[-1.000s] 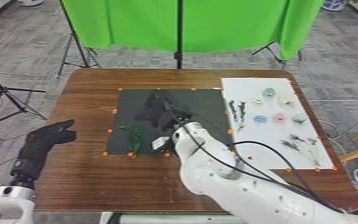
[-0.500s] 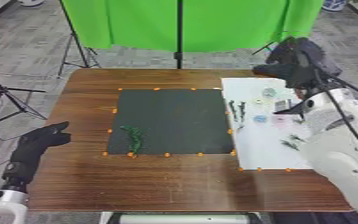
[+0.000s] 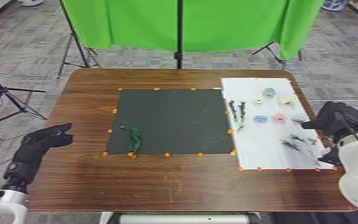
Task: Arrange flowers
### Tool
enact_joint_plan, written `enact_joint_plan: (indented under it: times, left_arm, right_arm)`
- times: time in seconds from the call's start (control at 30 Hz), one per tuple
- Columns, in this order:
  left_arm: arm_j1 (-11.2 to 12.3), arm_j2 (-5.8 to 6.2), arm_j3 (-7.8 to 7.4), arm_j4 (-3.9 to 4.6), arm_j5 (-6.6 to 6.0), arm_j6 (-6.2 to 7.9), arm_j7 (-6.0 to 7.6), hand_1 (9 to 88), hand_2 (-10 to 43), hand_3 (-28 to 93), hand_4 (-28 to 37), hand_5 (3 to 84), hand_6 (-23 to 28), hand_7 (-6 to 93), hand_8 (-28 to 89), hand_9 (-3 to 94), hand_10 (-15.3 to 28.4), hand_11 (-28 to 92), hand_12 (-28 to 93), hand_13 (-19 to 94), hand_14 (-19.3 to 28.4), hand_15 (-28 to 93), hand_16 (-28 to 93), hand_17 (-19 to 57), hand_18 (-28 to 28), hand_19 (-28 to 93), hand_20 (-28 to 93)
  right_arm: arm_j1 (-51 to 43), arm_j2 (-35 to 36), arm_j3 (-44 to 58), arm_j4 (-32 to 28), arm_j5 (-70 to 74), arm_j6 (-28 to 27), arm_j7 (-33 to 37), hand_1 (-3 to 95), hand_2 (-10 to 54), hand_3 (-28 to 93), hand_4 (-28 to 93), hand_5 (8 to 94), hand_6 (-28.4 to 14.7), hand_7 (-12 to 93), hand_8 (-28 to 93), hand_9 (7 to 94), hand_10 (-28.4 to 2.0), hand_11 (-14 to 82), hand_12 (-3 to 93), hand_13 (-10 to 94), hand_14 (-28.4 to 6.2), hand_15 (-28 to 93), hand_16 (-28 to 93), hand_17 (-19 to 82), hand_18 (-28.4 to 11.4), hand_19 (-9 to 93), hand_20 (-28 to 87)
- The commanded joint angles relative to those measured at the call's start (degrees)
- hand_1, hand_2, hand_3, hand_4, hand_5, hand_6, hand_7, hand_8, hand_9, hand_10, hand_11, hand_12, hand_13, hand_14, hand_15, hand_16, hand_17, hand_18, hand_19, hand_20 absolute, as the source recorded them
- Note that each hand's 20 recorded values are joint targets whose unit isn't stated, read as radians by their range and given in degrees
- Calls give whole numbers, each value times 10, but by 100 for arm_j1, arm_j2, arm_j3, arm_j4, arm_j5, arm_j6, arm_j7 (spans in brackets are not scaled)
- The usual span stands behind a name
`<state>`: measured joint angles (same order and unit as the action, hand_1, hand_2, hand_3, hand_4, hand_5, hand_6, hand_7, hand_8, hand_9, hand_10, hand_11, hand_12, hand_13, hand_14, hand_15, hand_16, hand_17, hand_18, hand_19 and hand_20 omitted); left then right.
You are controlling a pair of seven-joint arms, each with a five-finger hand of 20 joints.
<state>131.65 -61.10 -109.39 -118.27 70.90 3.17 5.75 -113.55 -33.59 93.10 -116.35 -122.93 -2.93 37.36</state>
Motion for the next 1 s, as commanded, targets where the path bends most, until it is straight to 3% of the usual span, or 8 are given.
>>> enact_joint_plan:
  times: [0.03,0.4,0.57,0.63,0.7,1.0]
  left_arm:
    - [117,-78,-49,-19,39,-153,-131,285,43,639,-218,497,47,122,-60,504,148,223,136,417,195,243,-6,85,124,83,179]
    - [190,-101,-111,-61,64,-215,-193,286,43,638,-217,495,48,120,-59,502,148,221,136,414,195,238,-5,84,124,82,178]
    - [190,-109,-114,-62,68,-222,-188,286,44,637,-216,495,48,119,-59,502,148,220,135,413,195,238,-4,84,124,83,178]
    - [184,-114,-112,-64,73,-238,-205,286,44,636,-217,495,48,120,-59,501,148,221,135,413,195,238,-4,84,124,82,178]
    - [178,-112,-121,-63,80,-265,-224,286,44,636,-217,495,48,119,-60,501,148,221,135,413,196,239,-4,83,124,82,178]
    - [178,-100,-145,-70,76,-306,-268,285,45,635,-216,493,48,118,-59,499,148,219,136,411,195,238,-4,82,125,84,177]
  right_arm:
    - [-174,-26,-84,254,235,-459,-88,342,-95,614,-164,727,-41,152,-74,832,-139,248,246,923,-33,527,352,622,-148,932,519]
    - [-593,-56,71,153,195,-581,-65,344,-95,621,-174,727,-41,152,-75,833,-138,247,244,919,-32,529,352,619,-145,932,520]
    - [-551,-63,-102,203,210,-528,12,395,-95,635,-182,767,-32,177,-77,868,-130,263,246,927,-28,529,346,626,-140,932,513]
    - [-493,-63,-174,230,210,-482,4,452,-95,601,-191,783,-29,179,39,885,-122,275,249,934,-24,533,337,636,-138,932,512]
    - [-488,-61,-197,232,267,-239,24,556,-95,487,-152,813,-27,187,126,905,-114,294,252,937,-19,552,316,649,-132,932,509]
    - [-461,-178,162,-181,486,375,40,590,-95,544,-150,848,-17,234,154,934,-105,345,265,937,-10,599,277,680,-125,932,519]
